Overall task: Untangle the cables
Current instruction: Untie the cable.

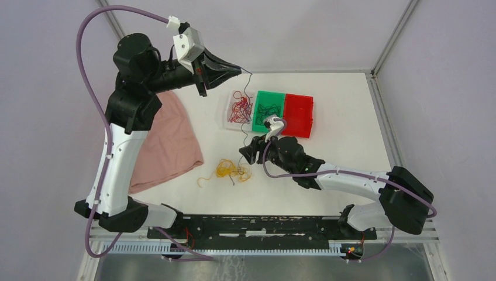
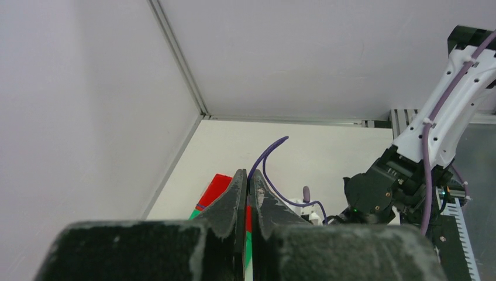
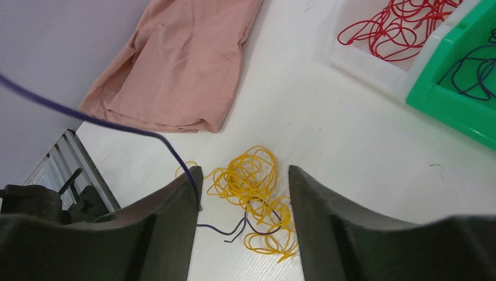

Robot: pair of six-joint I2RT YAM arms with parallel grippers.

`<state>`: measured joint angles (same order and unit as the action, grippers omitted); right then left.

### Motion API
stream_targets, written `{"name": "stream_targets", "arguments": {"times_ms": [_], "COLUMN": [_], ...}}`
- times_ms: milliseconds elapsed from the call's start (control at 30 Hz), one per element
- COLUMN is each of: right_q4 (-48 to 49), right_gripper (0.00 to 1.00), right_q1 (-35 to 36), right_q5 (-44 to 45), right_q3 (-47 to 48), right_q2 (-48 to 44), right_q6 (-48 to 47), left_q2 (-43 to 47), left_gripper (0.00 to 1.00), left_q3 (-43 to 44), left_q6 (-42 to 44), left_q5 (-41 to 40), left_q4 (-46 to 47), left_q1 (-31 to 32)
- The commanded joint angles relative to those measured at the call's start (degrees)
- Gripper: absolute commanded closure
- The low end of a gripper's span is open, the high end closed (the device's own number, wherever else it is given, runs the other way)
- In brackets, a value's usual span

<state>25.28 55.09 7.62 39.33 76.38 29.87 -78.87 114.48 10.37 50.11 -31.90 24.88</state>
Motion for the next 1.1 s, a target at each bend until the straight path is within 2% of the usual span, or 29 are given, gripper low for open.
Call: {"name": "stream_targets", "arguments": {"times_ms": [0,133,300,400,433,533,667,833,1067], "right_q4": [5.47,5.46,5.81,3.36,1.58,-4.83,-9.87,-12.01,-14.36], "right_gripper": [0.47,0.68,0.8,0.97,0.99,0.99,0.99,1.0,1.0], "right_q1": [0.29,0.33,0.34,0.22,0.24,-0.08,-1.07,-2.27,-3.88], "right_q5": [-3.05,-2.92,-2.76,-1.11,0.4,3.07,3.08,2.91,-0.73], "right_q3": [5.18,5.82,5.36,6.72,7.9,12.52,16.98,19.64,24.97], "right_q2": [1.97,1.7,-0.46,-4.06,-5.78,-10.28,-13.14,-15.69,-15.54], "right_q6": [3.51,4.54,4.62,2.36,0.76,-3.83,-5.92,-6.75,-4.47], "left_q2": [1.94,2.29,2.73,2.86,3.05,4.58,7.79,10.94,12.41], "left_gripper": [0.97,0.97,0.97,0.97,0.97,0.97,0.96,0.96,0.95], "left_q3": [0.51,0.25,0.24,0.6,0.31,-3.78,-13.87,-24.12,-30.36], "left_q6": [-4.58,-4.02,-3.31,-2.07,-1.29,1.0,4.35,7.28,5.4], "left_q5": [0.89,0.33,-0.3,-1.16,-1.31,-1.46,-2.94,-3.57,5.16], "left_q4": [5.42,5.3,5.23,4.78,4.1,1.79,-0.14,-1.32,-1.71], "left_q1": [0.34,0.32,0.33,0.29,0.31,0.28,0.32,0.33,0.3]}}
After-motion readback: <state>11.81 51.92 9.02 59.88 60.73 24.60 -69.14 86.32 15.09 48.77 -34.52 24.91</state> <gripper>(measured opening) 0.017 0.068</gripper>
